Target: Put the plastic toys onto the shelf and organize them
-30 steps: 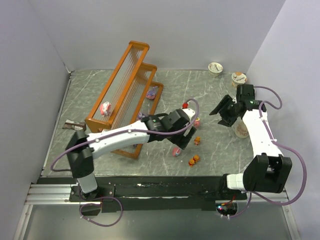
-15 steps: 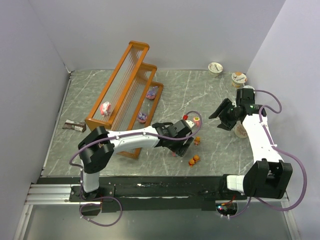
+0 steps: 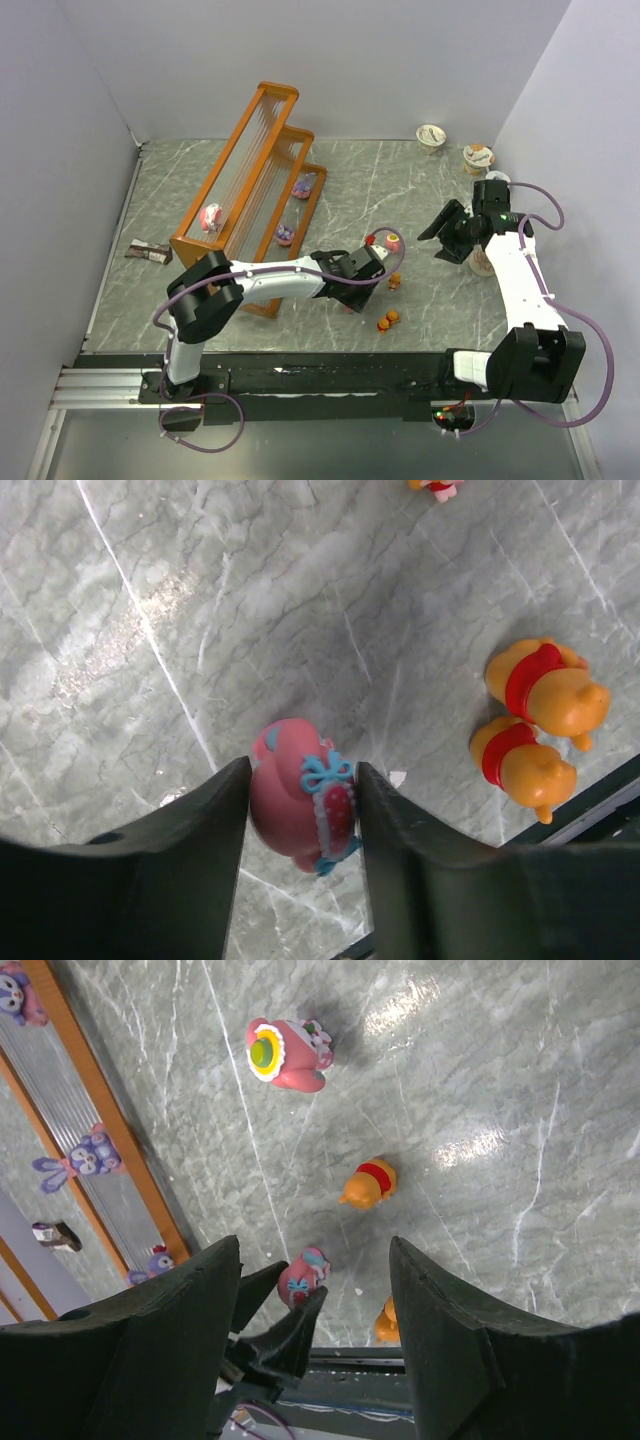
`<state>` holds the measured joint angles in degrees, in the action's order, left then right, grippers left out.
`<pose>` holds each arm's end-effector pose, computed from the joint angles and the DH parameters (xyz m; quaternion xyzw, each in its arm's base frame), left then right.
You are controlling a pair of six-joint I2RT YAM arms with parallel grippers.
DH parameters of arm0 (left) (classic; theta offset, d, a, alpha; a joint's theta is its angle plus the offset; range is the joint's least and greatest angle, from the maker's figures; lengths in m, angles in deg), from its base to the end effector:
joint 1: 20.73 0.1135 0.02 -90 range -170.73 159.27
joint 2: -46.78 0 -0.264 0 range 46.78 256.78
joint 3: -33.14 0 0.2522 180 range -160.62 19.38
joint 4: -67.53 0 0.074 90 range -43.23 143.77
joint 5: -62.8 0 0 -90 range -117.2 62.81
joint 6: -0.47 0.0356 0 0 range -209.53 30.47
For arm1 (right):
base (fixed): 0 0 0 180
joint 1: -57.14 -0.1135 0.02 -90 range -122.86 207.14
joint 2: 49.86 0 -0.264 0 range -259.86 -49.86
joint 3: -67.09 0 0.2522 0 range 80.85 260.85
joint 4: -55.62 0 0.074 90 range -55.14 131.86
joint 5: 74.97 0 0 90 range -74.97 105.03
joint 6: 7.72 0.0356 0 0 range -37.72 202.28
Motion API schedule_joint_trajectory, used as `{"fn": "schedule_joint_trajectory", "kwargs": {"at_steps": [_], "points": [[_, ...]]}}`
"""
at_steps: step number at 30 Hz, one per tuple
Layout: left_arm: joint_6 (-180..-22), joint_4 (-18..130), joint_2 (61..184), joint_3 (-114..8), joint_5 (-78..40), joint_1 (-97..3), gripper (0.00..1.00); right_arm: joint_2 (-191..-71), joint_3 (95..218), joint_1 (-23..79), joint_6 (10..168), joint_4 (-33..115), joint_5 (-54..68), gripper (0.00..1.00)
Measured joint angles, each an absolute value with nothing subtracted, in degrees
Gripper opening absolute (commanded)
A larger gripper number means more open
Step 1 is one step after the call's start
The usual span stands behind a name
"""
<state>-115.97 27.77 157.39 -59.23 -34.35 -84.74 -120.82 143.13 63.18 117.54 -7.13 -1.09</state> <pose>0.1838 -0.3669 0.1890 0.2927 0.9138 -0.1531 0.2363 0.2426 -0.0157 0.2940 0.2988 0.9036 0.1998 0.2328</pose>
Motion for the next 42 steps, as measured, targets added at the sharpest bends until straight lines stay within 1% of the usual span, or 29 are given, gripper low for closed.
{"fn": "schedule_joint_trajectory", "kwargs": {"at_steps": [1,2,4,5,7,8,10,17,23,25,30,33,37,42], "points": [[-116.2,27.7,157.6,-59.2,-34.5,-84.7,0.41,-120.8,143.1,63.2,117.5,-7.1,-1.1,0.68],[-116.2,27.7,157.6,-59.3,-34.6,-84.8,0.33,-120.8,143.1,63.2,117.5,-7.1,-1.1,0.68],[-115.9,27.3,157.6,-59.5,-35.1,-84.8,0.25,-120.8,143.1,63.2,117.5,-7.1,-1.1,0.68],[-115.9,26.5,157.6,-59.8,-35.6,-84.8,0.17,-120.8,143.1,63.2,117.5,-7.1,-1.1,0.68],[-115.7,24.9,157.6,-60.5,-36.4,-84.8,0.11,-120.8,143.1,63.2,117.5,-7.1,-1.1,0.68],[-115.6,23.7,157.6,-61.3,-37.0,-84.8,0.05,-120.8,143.1,63.2,117.5,-7.1,-1.1,0.68],[-115.0,21.4,157.6,-63.3,-38.2,-84.8,0.02,-120.8,143.1,63.2,117.5,-7.1,-1.1,0.68],[-112.4,10.5,157.3,-79.4,-40.3,-82.4,0.01,-120.8,143.1,63.6,117.5,-7.1,-1.1,0.67],[-110.0,1.8,153.8,-95.1,-40.2,-73.2,0.03,-120.8,143.0,63.6,117.5,-7.0,-1.1,0.67],[-109.7,0.4,152.1,-98.0,-39.9,-69.5,0.03,-120.8,142.9,63.6,117.5,-7.0,-1.2,0.67],[-108.6,-3.0,146.6,-100.8,-39.1,-59.9,0.05,-120.8,142.8,63.6,117.5,-7.0,-1.7,0.67],[-107.9,-4.8,144.4,-101.5,-38.8,-56.5,0.06,-120.8,142.8,63.6,117.5,-6.9,-2.0,0.67],[-106.5,-6.5,142.7,-102.6,-38.5,-52.8,0.02,-120.8,142.8,63.8,117.5,-6.9,-2.4,0.66],[-105.1,-8.6,141.1,-102.7,-38.6,-47.8,0.07,-120.9,142.8,63.8,117.5,-6.9,-2.6,0.66]]}}
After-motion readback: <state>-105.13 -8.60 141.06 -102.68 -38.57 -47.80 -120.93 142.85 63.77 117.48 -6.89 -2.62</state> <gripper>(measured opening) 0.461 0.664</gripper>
